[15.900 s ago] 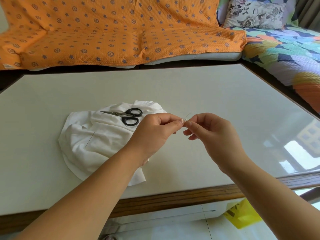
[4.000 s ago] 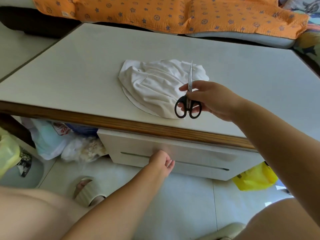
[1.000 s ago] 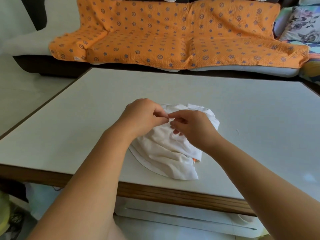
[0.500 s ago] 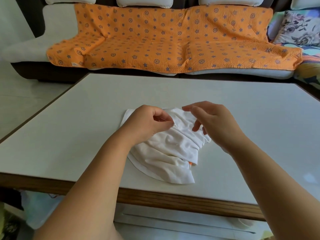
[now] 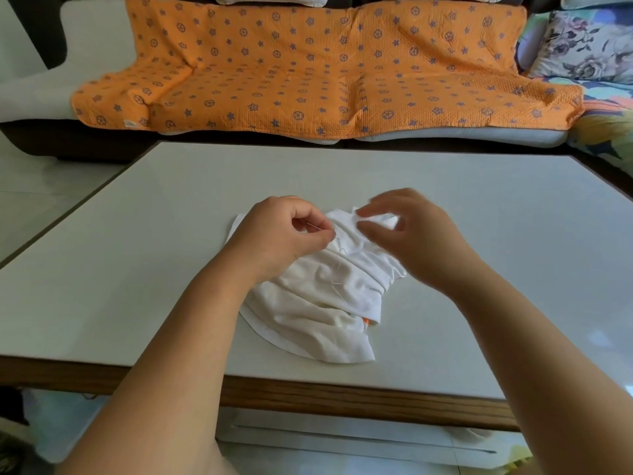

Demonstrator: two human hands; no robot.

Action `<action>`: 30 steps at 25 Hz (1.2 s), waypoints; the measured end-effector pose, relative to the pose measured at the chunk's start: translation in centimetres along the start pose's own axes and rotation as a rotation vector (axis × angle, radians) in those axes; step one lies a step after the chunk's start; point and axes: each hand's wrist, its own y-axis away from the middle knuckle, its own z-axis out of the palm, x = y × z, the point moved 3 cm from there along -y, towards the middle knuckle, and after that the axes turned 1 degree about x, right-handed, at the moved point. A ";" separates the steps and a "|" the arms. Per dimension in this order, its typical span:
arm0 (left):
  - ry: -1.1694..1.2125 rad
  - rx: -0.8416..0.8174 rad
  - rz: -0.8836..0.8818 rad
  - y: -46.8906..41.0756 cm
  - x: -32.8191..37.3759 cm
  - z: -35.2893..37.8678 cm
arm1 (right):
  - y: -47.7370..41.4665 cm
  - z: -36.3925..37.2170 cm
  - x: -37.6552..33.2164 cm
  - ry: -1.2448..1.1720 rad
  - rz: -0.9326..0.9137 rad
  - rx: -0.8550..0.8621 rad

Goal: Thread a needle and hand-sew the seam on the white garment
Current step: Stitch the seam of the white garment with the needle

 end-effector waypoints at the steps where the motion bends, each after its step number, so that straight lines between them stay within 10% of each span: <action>1: -0.004 -0.006 0.009 0.0 0.1 0.1 | 0.1 0.7 -0.6 -0.065 -0.042 -0.054; 6: 0.010 -0.010 0.041 0.0 0.3 0.3 | 0.3 2.4 -0.6 -0.148 -0.007 -0.065; 12: 0.664 -0.279 -0.173 0.2 -0.3 2.7 | 0.4 0.7 -0.8 -0.639 0.219 0.000; 20: 0.552 -0.353 -0.295 0.2 -1.9 3.4 | -0.7 0.1 2.2 -1.622 0.551 -0.058; 30: 0.342 -0.238 -0.450 -0.2 -6.2 0.8 | -1.8 -2.3 7.4 -1.616 0.549 0.434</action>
